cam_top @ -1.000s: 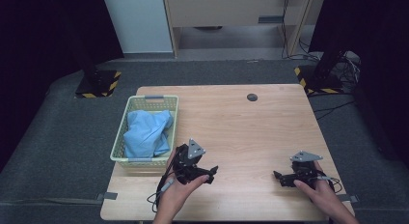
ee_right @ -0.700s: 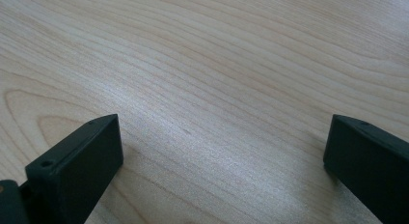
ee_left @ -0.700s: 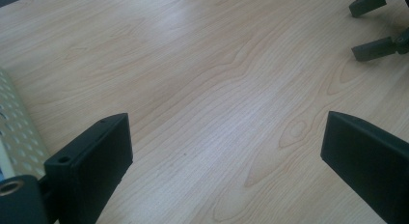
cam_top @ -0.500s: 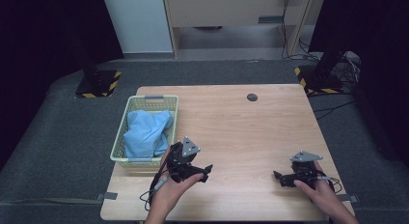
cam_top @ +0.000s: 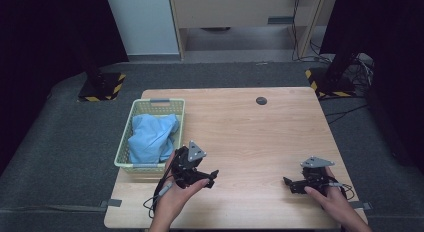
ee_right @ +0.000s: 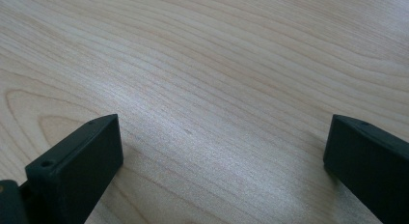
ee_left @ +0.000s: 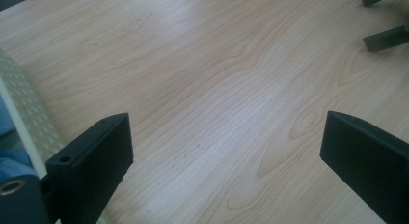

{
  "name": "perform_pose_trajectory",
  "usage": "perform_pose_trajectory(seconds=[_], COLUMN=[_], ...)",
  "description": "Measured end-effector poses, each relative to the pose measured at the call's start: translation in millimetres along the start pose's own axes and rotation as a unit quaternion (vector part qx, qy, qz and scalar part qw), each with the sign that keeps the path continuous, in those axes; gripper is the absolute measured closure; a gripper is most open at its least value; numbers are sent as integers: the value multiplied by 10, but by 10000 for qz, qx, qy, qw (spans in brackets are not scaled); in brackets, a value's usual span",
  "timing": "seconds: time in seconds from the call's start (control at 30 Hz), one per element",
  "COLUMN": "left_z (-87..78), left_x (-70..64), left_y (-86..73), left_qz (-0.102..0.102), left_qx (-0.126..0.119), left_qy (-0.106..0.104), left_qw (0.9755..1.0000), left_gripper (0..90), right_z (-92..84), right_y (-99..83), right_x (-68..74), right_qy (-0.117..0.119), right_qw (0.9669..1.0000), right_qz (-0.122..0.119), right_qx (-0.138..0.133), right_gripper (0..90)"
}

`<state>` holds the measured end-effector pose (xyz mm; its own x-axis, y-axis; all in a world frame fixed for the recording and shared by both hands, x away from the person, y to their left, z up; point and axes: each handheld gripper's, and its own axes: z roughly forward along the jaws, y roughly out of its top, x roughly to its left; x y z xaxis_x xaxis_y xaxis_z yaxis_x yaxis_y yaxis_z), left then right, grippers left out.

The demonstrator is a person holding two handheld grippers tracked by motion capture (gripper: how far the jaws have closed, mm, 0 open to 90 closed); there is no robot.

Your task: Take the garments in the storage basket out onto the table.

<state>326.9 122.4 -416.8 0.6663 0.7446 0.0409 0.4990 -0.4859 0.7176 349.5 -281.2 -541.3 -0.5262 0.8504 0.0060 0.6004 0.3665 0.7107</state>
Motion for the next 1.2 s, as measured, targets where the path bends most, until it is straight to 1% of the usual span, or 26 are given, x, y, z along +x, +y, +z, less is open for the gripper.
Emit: perform_pose_trajectory(seconds=[0.07,0.13,0.17,0.27,0.33,0.47,0.6,0.77,0.93,1.13,1.2], left_z=[-15,-44,-63,-108,-112,-64,-24,8,-27,-50,-42], left_x=[17,29,39,77,90,105,141,256,391,527,563], left_y=[-8,-16,-17,-21,-29,-45,-15,17,65,101,111], left_qz=[-17,38,55,-8,-28,3,32,23,-112,-163,-187], left_qx=[48,115,124,87,104,257,358,452,457,560,581], left_qy=[86,198,213,251,235,218,246,308,394,465,458], left_qw=[9999,9997,9997,9996,9997,9994,9991,9985,9981,9972,9971], left_gripper=[44,44,45,45,45,45,45,45,45,43,43], right_z=[0,0,0,1,2,4,4,4,5,6,7], right_y=[0,0,0,1,2,3,3,3,4,5,7], right_x=[1,1,2,4,5,6,6,7,7,8,9], right_qy=[0,1,1,4,7,12,14,18,24,32,34], right_qw=[10000,10000,10000,10000,10000,10000,10000,10000,10000,10000,10000], right_qz=[-1,-3,-3,-2,-7,-9,-12,-15,-24,-23,-28], right_qx=[1,2,1,-2,-1,-1,-1,-2,-2,1,1], right_gripper=[5,5,6,5,6,5,6,5,5,6,5])
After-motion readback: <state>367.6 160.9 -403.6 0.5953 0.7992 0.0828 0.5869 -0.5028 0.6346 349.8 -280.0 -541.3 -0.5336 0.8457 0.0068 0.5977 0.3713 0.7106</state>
